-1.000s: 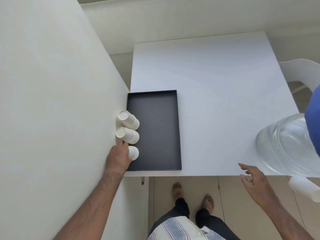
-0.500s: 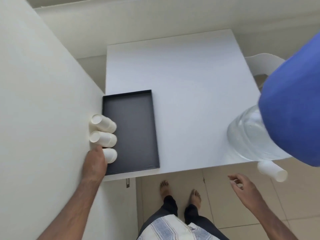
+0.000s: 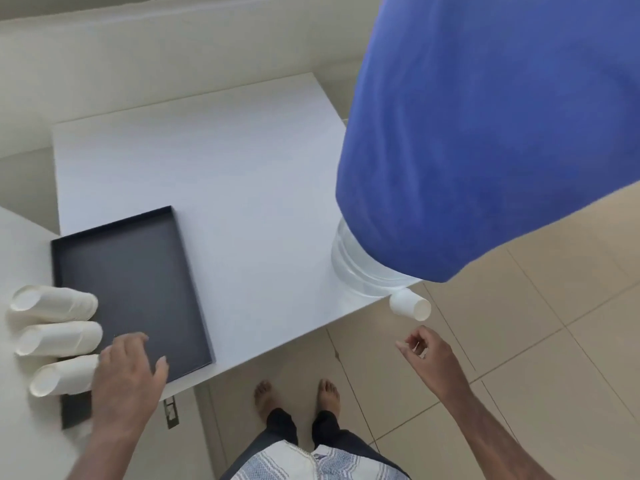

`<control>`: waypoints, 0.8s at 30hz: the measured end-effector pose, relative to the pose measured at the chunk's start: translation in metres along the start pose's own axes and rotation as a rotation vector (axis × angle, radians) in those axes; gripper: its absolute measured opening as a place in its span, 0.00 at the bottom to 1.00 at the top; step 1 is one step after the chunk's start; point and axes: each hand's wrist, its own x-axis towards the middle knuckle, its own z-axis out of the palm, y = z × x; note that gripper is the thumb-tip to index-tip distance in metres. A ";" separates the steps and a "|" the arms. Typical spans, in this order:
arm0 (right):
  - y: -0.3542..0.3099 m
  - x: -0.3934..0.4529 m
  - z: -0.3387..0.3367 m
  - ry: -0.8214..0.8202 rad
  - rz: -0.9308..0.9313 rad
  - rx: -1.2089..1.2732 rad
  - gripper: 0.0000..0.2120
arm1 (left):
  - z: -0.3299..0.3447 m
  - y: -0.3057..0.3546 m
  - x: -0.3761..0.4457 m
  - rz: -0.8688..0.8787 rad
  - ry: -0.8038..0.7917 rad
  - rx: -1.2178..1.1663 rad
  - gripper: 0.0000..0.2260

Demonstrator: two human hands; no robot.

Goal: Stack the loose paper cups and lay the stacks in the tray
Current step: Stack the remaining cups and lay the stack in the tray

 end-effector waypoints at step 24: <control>-0.006 0.077 -0.017 -0.006 0.123 -0.052 0.28 | 0.033 0.212 0.022 0.144 -0.535 -0.327 0.38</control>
